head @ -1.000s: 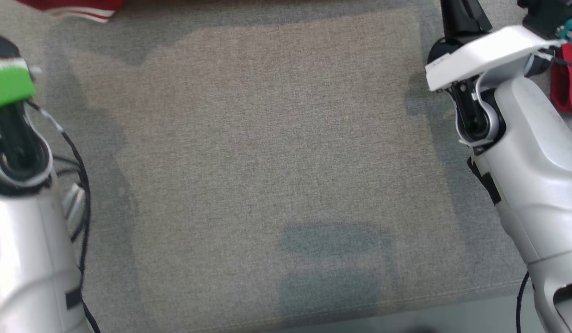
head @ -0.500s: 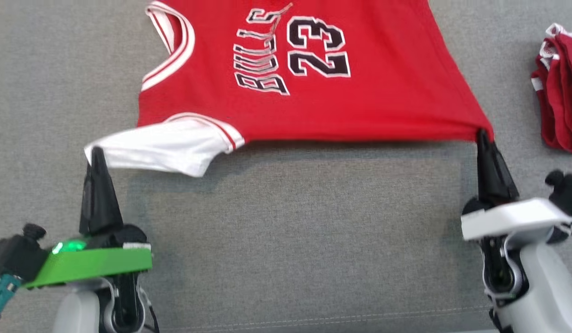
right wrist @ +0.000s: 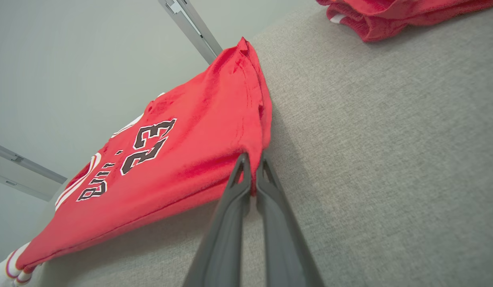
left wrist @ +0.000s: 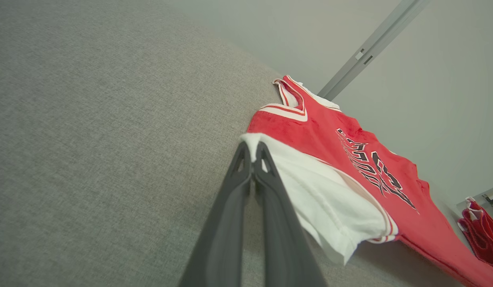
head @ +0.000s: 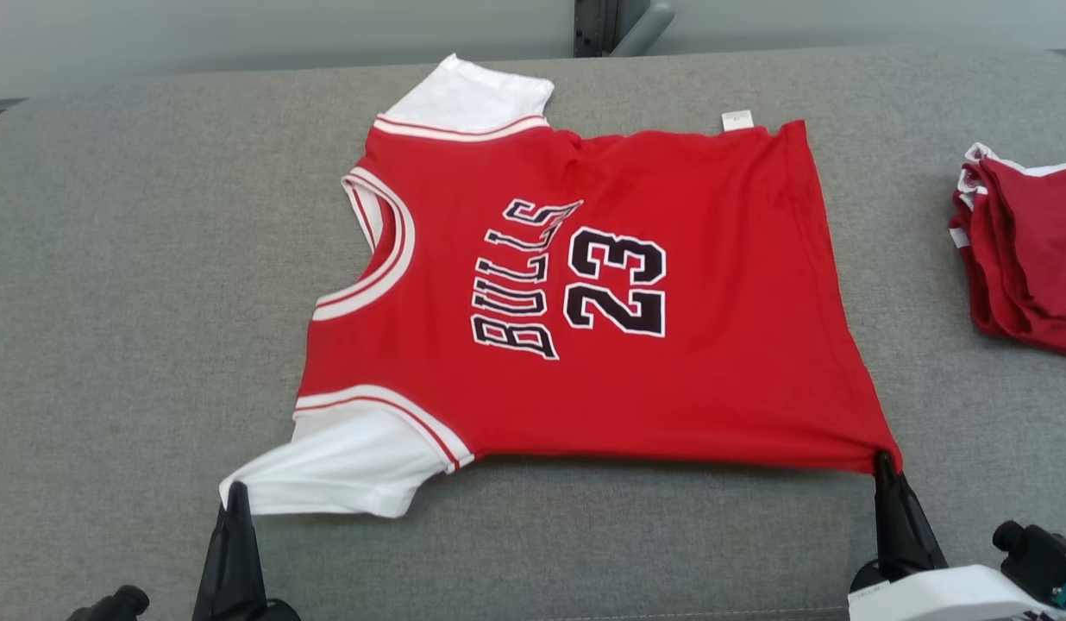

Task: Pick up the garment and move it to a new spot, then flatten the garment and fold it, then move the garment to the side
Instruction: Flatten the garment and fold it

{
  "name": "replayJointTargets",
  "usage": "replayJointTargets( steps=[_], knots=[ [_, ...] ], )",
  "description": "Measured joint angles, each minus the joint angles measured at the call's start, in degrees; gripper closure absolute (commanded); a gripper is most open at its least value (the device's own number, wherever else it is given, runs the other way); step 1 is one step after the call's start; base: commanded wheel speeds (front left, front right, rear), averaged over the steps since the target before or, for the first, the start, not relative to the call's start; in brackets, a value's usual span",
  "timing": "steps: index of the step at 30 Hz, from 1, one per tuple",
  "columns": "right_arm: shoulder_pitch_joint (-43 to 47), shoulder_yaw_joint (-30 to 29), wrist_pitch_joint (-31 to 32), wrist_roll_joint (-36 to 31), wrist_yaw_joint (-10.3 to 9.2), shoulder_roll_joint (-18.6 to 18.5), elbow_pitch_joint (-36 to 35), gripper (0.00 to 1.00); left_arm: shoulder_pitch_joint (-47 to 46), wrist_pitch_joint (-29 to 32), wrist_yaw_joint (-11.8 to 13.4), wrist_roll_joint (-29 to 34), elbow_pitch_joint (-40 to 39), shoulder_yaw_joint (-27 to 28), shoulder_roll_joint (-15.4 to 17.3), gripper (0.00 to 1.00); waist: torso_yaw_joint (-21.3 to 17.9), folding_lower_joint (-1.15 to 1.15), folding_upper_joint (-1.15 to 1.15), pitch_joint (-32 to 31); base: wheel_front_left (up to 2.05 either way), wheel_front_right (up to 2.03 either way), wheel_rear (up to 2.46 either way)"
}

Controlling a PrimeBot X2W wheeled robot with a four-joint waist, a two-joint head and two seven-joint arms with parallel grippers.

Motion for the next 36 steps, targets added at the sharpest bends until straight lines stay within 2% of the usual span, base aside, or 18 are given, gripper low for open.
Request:
replayJointTargets(
  steps=[9, 19, 25, 31, 36],
  knots=[
    [5.1, 1.9, 0.0, 2.1, 0.0, 0.2, 1.0, 1.0, 6.4, 0.0, 0.0, -0.7, -2.0, -1.2, 0.0, 1.0, -0.8, 0.0, 0.0, -3.6, 0.0, 0.0, 0.0],
    [7.9, 2.7, 0.0, 3.0, 0.0, 0.2, 2.1, 1.0, 8.4, 0.0, 0.0, -1.1, -1.7, -0.6, 0.0, 1.0, -2.2, 0.0, 0.0, -7.1, 0.0, 0.0, 0.0],
    [7.6, 3.3, 0.0, 3.8, 0.0, 0.2, 4.1, 1.0, 7.0, 0.0, 0.0, -0.5, -0.3, -2.3, 0.0, 1.0, -3.0, 0.0, 0.0, -9.1, 0.0, 0.0, 0.0],
    [5.1, 4.5, 0.0, 4.3, -0.01, -0.4, 5.7, 1.0, 1.6, 0.0, 0.0, 0.8, 1.1, -6.1, 0.0, 1.0, -3.5, 0.0, 0.0, -10.1, 0.0, 0.0, 0.0],
    [3.3, 5.1, 0.0, 4.6, -0.01, -1.1, 6.3, 1.0, 0.3, 0.0, 0.0, 1.3, -0.5, -8.4, 0.0, 1.0, -3.6, 0.0, 0.0, -10.2, 0.0, 0.0, 0.0]
  ],
)
